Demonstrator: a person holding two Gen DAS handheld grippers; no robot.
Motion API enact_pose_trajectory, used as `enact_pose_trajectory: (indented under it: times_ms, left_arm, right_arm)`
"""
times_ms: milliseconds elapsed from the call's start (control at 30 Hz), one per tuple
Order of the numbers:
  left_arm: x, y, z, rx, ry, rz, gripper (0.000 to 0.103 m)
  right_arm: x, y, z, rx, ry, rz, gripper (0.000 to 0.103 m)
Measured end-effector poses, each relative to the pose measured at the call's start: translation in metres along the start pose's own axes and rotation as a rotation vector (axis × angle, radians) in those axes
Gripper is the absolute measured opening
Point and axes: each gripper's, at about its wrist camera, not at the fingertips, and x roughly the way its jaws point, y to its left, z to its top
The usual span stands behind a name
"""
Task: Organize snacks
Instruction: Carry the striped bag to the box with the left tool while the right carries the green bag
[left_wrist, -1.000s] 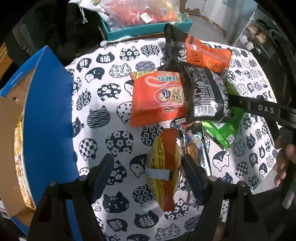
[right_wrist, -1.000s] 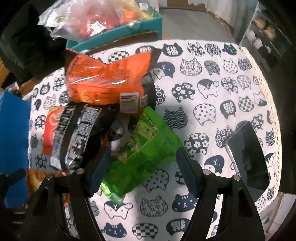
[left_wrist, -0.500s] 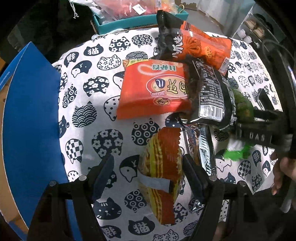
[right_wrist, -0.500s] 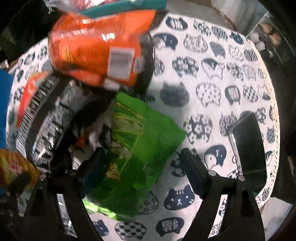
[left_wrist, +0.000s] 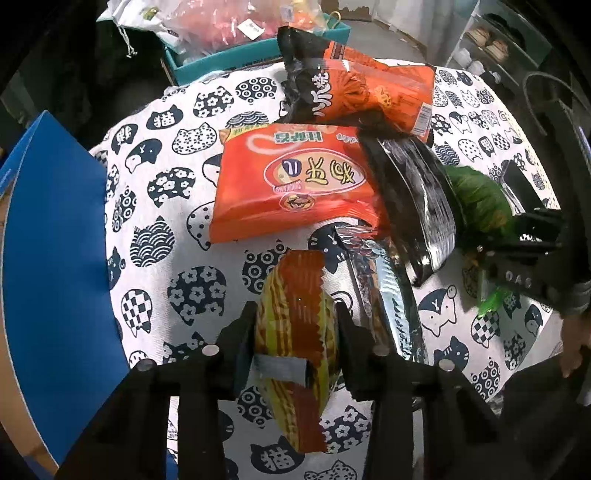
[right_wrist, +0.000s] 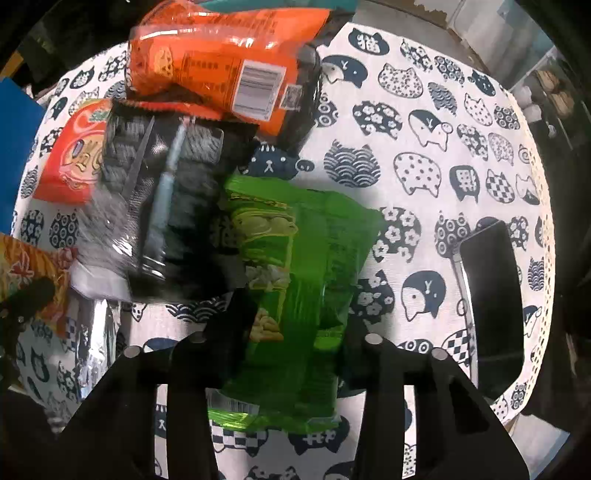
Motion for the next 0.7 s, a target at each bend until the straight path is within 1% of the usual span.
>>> enact_pose_trajectory:
  times_ms: [133,333,533,633,700]
  left_arm:
    - [-0.008,0.000,0.000,0.010,-0.021,0.030,0.037]
    - [-0.029,0.004,0.000,0.001,-0.066,0.037,0.035]
    - [-0.052,0.008,-0.002,-0.004,-0.116,0.047,0.033]
    - [-0.064,0.010,-0.002,-0.010,-0.138,0.046,0.033]
    - [-0.071,0.011,-0.002,-0.011,-0.156,0.049,0.033]
  right_arm:
    - [-0.017,-0.015,0.000,0.013,-0.035,-0.003,0.036]
    - [-0.051,-0.026,0.004,0.007,-0.124,-0.024,0.035]
    - [-0.088,-0.006,0.011,-0.047,-0.201,-0.024,0.035]
    - [-0.106,0.005,0.004,-0.085,-0.240,-0.017,0.035]
    - [-0.109,0.015,0.017,-0.102,-0.258,-0.011,0.035]
